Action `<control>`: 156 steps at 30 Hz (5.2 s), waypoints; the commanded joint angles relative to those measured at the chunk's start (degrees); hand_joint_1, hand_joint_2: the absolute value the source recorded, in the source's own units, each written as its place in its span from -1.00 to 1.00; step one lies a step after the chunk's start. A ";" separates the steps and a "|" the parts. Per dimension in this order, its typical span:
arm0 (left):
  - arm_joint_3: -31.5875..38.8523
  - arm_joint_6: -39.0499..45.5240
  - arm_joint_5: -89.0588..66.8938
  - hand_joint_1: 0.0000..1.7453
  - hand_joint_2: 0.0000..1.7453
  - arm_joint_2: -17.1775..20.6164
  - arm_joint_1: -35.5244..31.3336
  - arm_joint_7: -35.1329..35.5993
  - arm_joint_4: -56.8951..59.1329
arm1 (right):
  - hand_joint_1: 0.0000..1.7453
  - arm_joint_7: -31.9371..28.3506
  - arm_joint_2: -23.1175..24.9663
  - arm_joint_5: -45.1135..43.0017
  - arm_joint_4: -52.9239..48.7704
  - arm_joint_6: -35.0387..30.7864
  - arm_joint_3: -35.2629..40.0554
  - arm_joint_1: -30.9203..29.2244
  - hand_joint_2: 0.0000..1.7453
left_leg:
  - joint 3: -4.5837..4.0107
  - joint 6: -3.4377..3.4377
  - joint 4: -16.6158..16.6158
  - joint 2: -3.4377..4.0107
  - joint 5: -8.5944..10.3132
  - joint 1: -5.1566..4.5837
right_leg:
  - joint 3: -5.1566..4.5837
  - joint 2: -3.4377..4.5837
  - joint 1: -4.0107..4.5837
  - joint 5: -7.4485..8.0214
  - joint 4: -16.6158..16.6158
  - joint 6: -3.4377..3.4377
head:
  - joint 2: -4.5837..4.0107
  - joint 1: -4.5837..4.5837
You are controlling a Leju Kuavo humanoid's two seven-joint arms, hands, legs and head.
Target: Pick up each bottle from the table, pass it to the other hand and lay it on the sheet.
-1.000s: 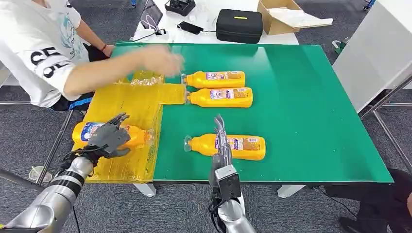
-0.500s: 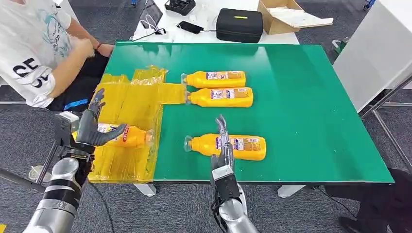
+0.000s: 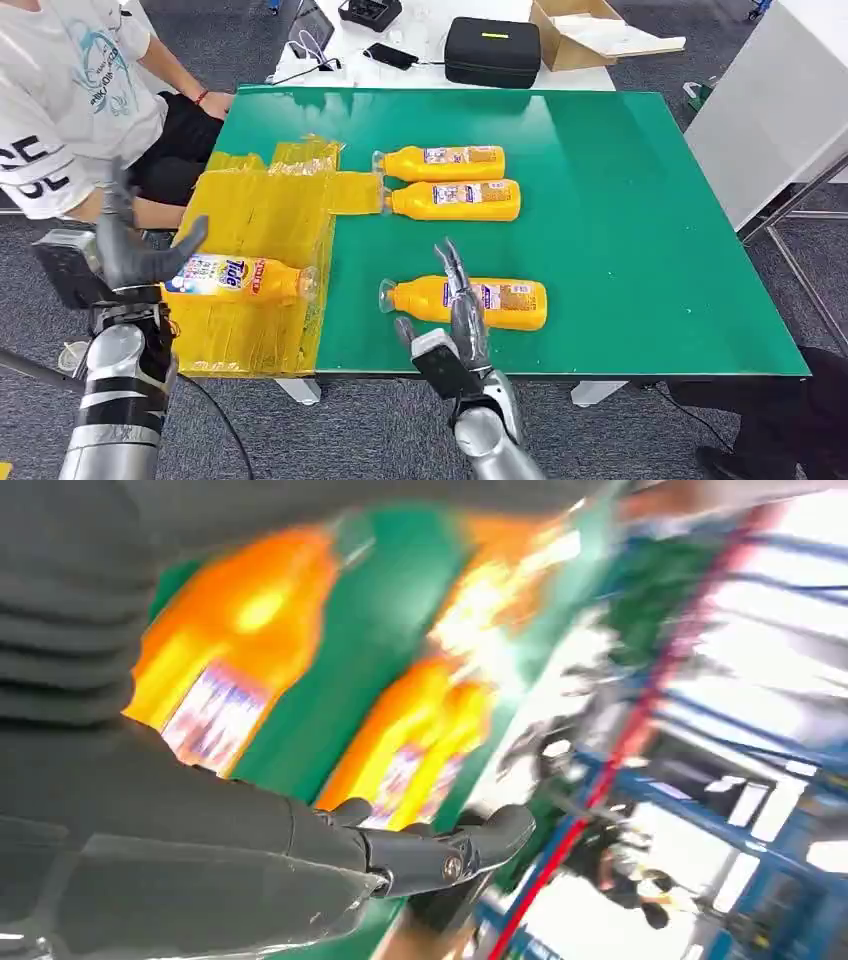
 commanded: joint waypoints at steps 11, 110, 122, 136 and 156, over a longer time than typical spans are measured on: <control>-6.99 10.52 -4.79 -1.00 1.00 -2.42 5.91 0.28 2.78 | -1.00 21.49 -17.97 11.78 10.74 24.15 -2.54 -14.45 1.00 | 0.24 0.07 -0.03 -0.03 -0.05 -0.06 | 0.29 -0.09 -0.01 -0.03 -0.09 -0.03 | 0.00 -0.02; -4.72 -10.87 11.55 -1.00 1.00 -9.32 4.17 8.30 10.52 | 1.00 -5.97 -0.90 7.20 -15.41 -12.37 -17.94 2.72 1.00 | -0.12 0.12 0.05 0.02 0.01 -0.04 | -0.10 0.08 0.00 0.12 0.04 -0.04 | 0.00 -0.02; -18.97 -32.52 31.76 -1.00 1.00 -5.16 6.15 19.00 8.35 | 1.00 -15.55 1.90 3.17 -17.99 -12.37 -19.36 7.30 1.00 | 0.04 0.13 0.01 0.09 -0.07 0.00 | 0.06 0.14 0.04 0.06 -0.06 -0.03 | 0.00 0.00; -26.16 -39.22 41.58 -1.00 1.00 -2.62 3.10 21.09 12.57 | 1.00 -15.55 -0.41 -2.31 -6.46 -12.37 -8.43 4.71 1.00 | -0.07 0.08 -0.05 0.16 0.01 0.04 | -0.09 0.23 0.06 0.16 -0.10 -0.01 | 0.00 -0.02; -28.91 -38.44 40.25 -1.00 1.00 -2.60 2.86 19.76 12.08 | 1.00 -15.55 -0.56 -8.00 16.32 -11.91 3.81 -2.04 1.00 | 0.06 0.09 -0.06 0.24 -0.03 0.07 | 0.05 0.29 0.10 0.16 -0.16 -0.04 | 0.00 0.02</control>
